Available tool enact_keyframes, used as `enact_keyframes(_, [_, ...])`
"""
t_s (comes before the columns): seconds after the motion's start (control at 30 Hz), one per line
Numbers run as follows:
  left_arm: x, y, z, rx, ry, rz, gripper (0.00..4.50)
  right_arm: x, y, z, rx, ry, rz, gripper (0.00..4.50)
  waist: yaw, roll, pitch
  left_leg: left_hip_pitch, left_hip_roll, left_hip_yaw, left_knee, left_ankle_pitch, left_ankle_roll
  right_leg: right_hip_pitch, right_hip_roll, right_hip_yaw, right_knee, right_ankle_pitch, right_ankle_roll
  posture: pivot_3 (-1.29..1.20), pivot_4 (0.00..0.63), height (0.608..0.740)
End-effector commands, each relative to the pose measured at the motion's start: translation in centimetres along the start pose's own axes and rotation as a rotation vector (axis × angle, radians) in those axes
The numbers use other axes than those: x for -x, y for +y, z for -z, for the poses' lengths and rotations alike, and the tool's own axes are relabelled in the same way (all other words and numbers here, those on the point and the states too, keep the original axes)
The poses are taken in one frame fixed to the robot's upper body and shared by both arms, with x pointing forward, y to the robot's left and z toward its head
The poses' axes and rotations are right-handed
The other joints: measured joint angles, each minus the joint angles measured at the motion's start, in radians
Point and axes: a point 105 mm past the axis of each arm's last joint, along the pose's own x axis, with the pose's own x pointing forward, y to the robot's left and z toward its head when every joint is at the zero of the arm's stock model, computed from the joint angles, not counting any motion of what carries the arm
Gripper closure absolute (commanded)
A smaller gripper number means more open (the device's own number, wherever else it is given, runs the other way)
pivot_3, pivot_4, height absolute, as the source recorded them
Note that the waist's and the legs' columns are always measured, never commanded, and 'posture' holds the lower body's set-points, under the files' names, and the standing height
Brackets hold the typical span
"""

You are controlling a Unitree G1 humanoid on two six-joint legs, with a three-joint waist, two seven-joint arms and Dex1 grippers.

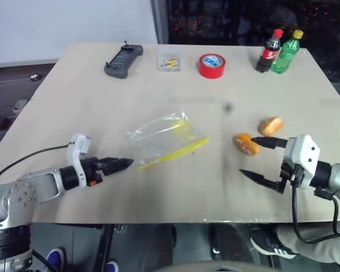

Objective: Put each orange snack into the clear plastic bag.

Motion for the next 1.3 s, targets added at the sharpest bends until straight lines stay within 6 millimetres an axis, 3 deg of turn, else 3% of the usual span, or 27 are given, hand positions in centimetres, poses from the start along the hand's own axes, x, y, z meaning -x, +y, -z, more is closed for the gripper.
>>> enact_keyframes(0.03, [-1.5, 0.6, 1.0, 0.079, 0.053, 0.008, 0.07, -0.5, 0.5, -1.0, 0.052, -0.035, -0.014, 0.00, 0.003, 0.000, -0.001, 0.000, 0.000, 0.000, 0.000, 0.000, 0.000, 0.000, 0.000, 0.000, 0.000, 0.000, 0.000, 0.00, 0.150, 0.740])
enact_keyframes(0.17, [-4.1, 0.0, 1.6, 0.140, 0.095, 0.087, 0.07, -0.8, 0.7, -1.2, 0.054, -0.040, -0.001, 0.00, 0.011, 0.003, -0.004, 0.001, -0.001, -0.001, 0.003, 0.000, 0.000, 0.001, -0.001, 0.000, 0.004, -0.001, -0.004, 0.00, 0.150, 0.740])
enact_keyframes(0.37, [-5.0, -2.5, 0.1, 0.327, 0.048, 0.336, 0.07, -0.6, 0.9, -1.4, 0.052, -0.028, 0.033, 0.00, 0.013, 0.004, -0.006, 0.000, -0.002, -0.001, 0.006, 0.000, 0.000, 0.001, -0.001, 0.000, 0.008, -0.003, -0.003, 0.00, 0.150, 0.740])
enact_keyframes(0.53, [-5.4, -2.2, -0.2, 0.415, -0.008, 0.360, 0.07, -0.5, 1.2, -1.4, 0.045, -0.028, 0.055, 0.00, 0.001, 0.002, -0.006, 0.000, -0.002, -0.002, 0.007, 0.000, 0.000, 0.001, -0.001, 0.000, 0.009, -0.001, -0.004, 0.00, 0.150, 0.740])
enact_keyframes(0.7, [-8.4, -1.9, 1.5, 0.465, -0.006, 0.287, 0.07, -0.5, 1.3, -1.3, 0.045, -0.028, 0.084, 0.00, 0.012, 0.004, -0.009, 0.000, -0.003, -0.002, 0.008, 0.000, 0.000, 0.001, -0.002, 0.000, 0.010, -0.002, -0.004, 0.00, 0.150, 0.740])
enact_keyframes(0.77, [-8.7, -3.3, 1.5, 0.487, -0.014, 0.364, 0.07, -0.6, 1.3, -1.3, 0.045, -0.028, 0.088, 0.00, 0.015, 0.004, -0.013, 0.001, -0.003, -0.003, 0.010, 0.000, 0.000, 0.002, -0.002, -0.001, 0.010, -0.002, -0.004, 0.00, 0.150, 0.740])
enact_keyframes(0.87, [-7.5, -5.4, 0.6, 0.494, -0.040, 0.509, 0.07, -0.6, 1.4, -1.3, 0.045, -0.031, 0.088, 0.00, 0.013, 0.004, -0.013, 0.002, -0.003, -0.002, 0.010, 0.000, 0.000, 0.004, -0.002, 0.000, 0.010, -0.003, -0.003, 0.00, 0.150, 0.740])
enact_keyframes(0.93, [-7.3, -5.1, 0.2, 0.493, -0.038, 0.467, 0.07, -0.7, 1.4, -1.4, 0.049, -0.036, 0.089, 0.00, 0.010, 0.003, -0.013, 0.001, -0.003, -0.003, 0.010, 0.000, 0.000, 0.003, -0.002, -0.001, 0.010, -0.003, -0.003, 0.00, 0.150, 0.740])
enact_keyframes(1.07, [-8.9, -3.6, 0.7, 0.526, 0.034, 0.245, 0.07, -0.6, 1.5, -1.8, 0.051, -0.057, 0.090, 0.00, 0.013, 0.003, -0.013, 0.001, -0.003, -0.005, 0.010, 0.000, 0.000, 0.003, -0.002, -0.002, 0.010, -0.003, -0.003, 0.00, 0.150, 0.740])
enact_keyframes(1.2, [-10.3, -5.3, 0.0, 0.515, 0.017, 0.242, 0.07, -0.4, 1.6, -1.9, 0.040, -0.076, 0.082, 0.00, 0.013, 0.002, -0.014, 0.001, -0.004, -0.005, 0.011, 0.000, 0.000, 0.005, -0.002, -0.002, 0.010, -0.003, -0.002, 0.00, 0.150, 0.740])
enact_keyframes(1.3, [-10.9, -7.5, -0.6, 0.493, -0.034, 0.344, 0.07, -0.4, 1.7, -1.7, 0.033, -0.076, 0.078, 0.00, 0.017, 0.002, -0.013, 0.001, -0.004, -0.005, 0.011, 0.000, 0.000, 0.005, -0.002, -0.003, 0.010, -0.003, -0.002, 0.00, 0.150, 0.740])
